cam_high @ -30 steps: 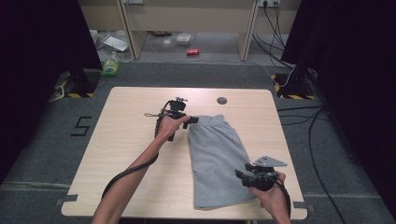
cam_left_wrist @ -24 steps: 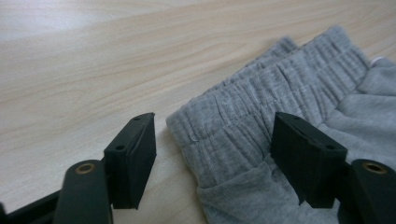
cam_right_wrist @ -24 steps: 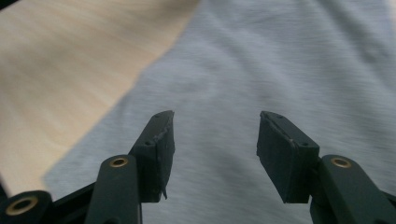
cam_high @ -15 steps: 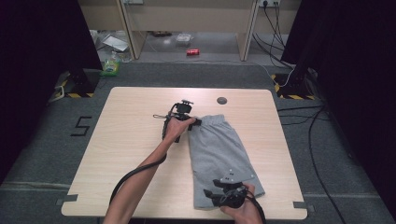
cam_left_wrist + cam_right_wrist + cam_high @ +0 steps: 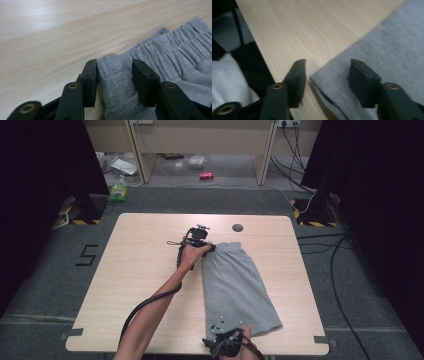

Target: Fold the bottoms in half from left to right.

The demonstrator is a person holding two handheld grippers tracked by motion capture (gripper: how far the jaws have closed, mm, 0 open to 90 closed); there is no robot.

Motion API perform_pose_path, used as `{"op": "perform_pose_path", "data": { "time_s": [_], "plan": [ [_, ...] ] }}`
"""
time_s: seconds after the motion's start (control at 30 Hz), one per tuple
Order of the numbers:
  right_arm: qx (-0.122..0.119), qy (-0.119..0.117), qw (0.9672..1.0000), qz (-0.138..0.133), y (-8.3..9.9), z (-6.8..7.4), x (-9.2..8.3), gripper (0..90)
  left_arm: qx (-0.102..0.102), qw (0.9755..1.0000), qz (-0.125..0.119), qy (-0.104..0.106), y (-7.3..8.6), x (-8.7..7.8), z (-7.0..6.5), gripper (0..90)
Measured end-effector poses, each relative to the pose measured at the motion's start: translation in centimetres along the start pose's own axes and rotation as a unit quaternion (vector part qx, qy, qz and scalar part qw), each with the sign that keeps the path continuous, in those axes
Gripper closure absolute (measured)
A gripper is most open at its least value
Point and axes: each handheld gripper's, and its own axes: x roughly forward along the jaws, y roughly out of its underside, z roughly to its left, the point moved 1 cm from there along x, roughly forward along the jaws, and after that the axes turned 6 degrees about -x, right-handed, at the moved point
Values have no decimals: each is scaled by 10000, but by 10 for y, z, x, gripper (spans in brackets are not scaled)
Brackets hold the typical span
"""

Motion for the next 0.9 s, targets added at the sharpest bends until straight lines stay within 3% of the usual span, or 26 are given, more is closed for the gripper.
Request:
{"op": "perform_pose_path", "data": {
  "time_s": [0.1, 0.2, 0.5, 0.8, 0.87, 0.9],
  "plan": [
    [-163, 175, 9997, 32, 0, -1, 0, 733, 54, 10000, -28, -2, -1, 1, 0, 597],
    [-125, 75, 9999, -22, -2, -4, 2, 793, 193, 9998, -44, -9, -3, 1, 1, 635],
    [-150, -393, 9990, -145, -22, 5, 23, 820, 417, 9991, -24, -75, -2, -8, 13, 680],
    [-303, -867, 9954, -287, -62, 30, 54, 822, 489, 9985, 79, -239, 8, -34, 53, 687],
    [-497, -931, 9937, -378, -69, 33, 61, 822, 466, 9985, 78, -267, 11, -40, 63, 687],
    [-465, -997, 9932, -390, -74, 36, 64, 822, 447, 9986, 83, -270, 12, -43, 67, 686]
  ]
}}
